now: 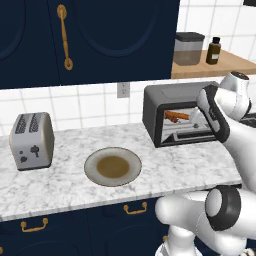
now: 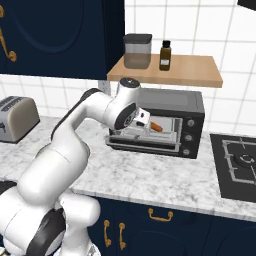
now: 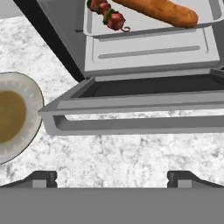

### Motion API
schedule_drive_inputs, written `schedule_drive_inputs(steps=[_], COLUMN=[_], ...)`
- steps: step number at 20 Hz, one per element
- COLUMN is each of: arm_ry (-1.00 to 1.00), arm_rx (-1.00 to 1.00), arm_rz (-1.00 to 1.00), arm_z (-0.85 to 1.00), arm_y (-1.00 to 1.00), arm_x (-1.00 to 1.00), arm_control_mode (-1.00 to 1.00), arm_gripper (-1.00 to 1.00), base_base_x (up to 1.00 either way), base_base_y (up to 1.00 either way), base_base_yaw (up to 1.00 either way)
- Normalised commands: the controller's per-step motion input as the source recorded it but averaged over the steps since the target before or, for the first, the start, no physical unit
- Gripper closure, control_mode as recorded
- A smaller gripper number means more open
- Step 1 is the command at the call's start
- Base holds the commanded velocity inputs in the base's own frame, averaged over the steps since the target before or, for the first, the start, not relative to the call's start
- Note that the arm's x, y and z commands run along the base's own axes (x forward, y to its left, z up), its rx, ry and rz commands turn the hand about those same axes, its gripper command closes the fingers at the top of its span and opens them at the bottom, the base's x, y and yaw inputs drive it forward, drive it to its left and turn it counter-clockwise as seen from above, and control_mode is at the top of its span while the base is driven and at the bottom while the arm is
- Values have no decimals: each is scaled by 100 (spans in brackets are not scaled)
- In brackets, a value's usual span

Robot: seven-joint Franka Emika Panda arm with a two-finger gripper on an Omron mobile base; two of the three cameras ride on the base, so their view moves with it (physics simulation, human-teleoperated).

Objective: Pick up the kebab skewer and baguette bread, and place them inside the toaster oven. Close the toaster oven door and start by setting the timer.

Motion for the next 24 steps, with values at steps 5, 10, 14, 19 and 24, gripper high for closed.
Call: schedule_drive_inputs(steps=[5, 10, 14, 19, 24], arm_ry=[-3, -1, -10, -10, -3], arm_rx=[0, 0, 0, 0, -1], arm_rz=[-6, 0, 0, 0, 0], arm_z=[-77, -82, -39, -3, 9], arm_y=[0, 0, -3, -2, -13], arm_x=[-58, 21, 78, 92, 82], arm_control_mode=[-100, -100, -100, -100, -100], arm_gripper=[-100, -100, -100, -100, -100], base_base_x=[0, 0, 0, 0, 0], base_base_y=[0, 0, 0, 0, 0], base_base_yaw=[0, 0, 0, 0, 0])
